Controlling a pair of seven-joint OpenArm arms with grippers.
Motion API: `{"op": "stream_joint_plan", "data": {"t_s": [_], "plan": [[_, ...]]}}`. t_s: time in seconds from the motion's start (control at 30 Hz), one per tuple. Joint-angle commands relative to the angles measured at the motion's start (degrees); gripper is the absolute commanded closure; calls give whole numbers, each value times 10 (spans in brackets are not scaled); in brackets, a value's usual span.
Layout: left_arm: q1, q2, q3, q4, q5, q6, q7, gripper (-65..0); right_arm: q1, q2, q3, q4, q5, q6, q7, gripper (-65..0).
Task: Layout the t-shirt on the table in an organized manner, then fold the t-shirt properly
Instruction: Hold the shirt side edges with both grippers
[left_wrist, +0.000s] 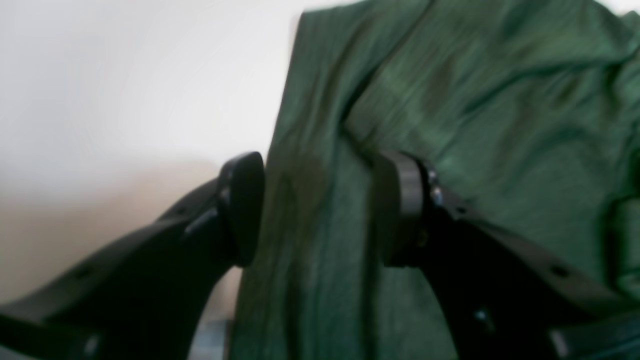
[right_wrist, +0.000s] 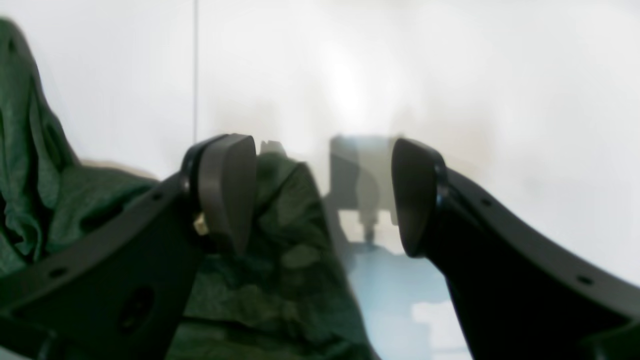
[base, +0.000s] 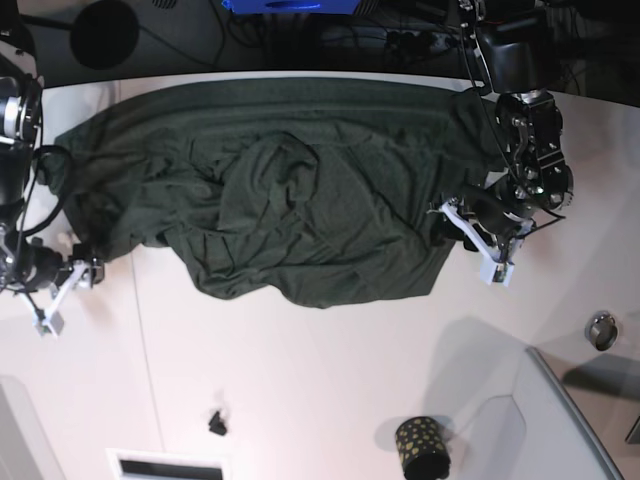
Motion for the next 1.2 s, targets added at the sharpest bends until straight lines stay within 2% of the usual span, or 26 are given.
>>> {"op": "stream_joint_plan", "data": {"t_s": [0.0, 0.07, 0.13, 0.17, 0.27, 0.4, 0.47, 0.53, 0.63, 0.67, 0.7, 0.9, 1.17], "plan": [[-6, 1, 1, 7, 0, -5, -16, -327, 17, 6, 0, 9, 5, 1, 11, -390], [-3, 0, 1, 3, 9, -5, -17, -327, 16, 6, -4, 9, 5, -10, 11, -390], [1, -3, 1, 3, 10, -5, -18, -327, 8, 6, -6, 9, 5, -50, 11, -392], [1, -3, 1, 2, 13, -5, -18, -327, 7, 6, -6, 9, 5, -59, 12, -396], [-2, -5, 1, -18, 14, -5, -18, -327, 4, 2, -6, 8, 5, -65, 25, -440], [-2, -18, 0, -40, 14, -5, -18, -327, 4, 2, -6, -20, 5, -65, 27, -429], [2, -21, -1, -41, 14, -5, -18, -327, 4, 1, -6, -24, 5, -65, 27, -398], [2, -25, -5, -40, 14, -5, -18, -327, 4, 1, -6, -24, 5, -65, 27, -327], [2, -39, -1, -41, 14, -5, -18, -327, 4, 1, -6, -24, 5, -66, 27, -114], [2, -41, -2, -41, 14, -5, -18, -327, 4, 1, -6, -24, 5, -70, 27, -60], [2, -41, -5, -41, 14, -5, -18, -327, 4, 1, -6, -24, 5, -78, 28, -39], [3, -41, -6, -41, 14, -5, -18, -327, 4, 5, -6, -25, 5, -135, 89, -30], [3, -41, -6, -38, 14, -5, -18, -327, 5, 10, -4, -25, 5, -201, 130, -29]]}}
